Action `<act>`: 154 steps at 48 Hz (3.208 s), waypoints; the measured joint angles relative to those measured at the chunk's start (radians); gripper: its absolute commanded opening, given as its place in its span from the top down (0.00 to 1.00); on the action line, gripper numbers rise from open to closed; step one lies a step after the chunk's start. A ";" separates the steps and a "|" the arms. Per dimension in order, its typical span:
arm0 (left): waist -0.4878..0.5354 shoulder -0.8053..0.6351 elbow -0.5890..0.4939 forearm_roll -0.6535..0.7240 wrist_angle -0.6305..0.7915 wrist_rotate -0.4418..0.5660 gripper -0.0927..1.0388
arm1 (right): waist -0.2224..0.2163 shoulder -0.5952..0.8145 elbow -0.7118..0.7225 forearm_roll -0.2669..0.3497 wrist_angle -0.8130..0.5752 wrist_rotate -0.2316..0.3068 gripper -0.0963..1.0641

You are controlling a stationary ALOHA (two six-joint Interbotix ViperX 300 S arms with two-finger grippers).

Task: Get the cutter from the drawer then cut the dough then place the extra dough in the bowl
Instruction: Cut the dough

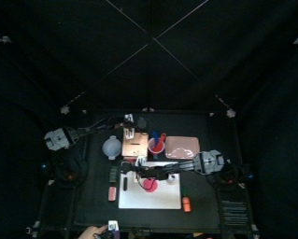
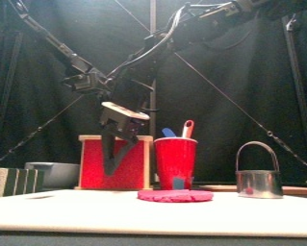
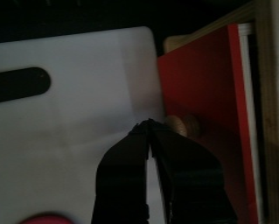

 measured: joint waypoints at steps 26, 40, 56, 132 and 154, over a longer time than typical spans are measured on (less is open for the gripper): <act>0.020 0.000 0.008 0.000 -0.020 -0.006 0.58 | -0.035 0.002 0.003 -0.025 -0.026 0.002 0.68; 0.037 -0.002 0.009 -0.002 -0.071 -0.025 0.58 | -0.008 -0.009 -0.012 0.003 -0.021 0.006 0.68; 0.069 -0.091 0.028 -0.031 -0.193 -0.080 0.58 | 0.067 -0.152 0.014 0.018 -0.055 0.008 0.67; -0.710 -0.419 0.600 -0.445 -1.247 -0.103 0.57 | 0.097 -0.730 0.749 0.382 -0.025 0.086 0.06; -0.724 -0.419 0.640 -0.474 -1.282 -0.104 0.58 | 0.086 -0.609 0.692 0.425 -0.021 -0.051 0.06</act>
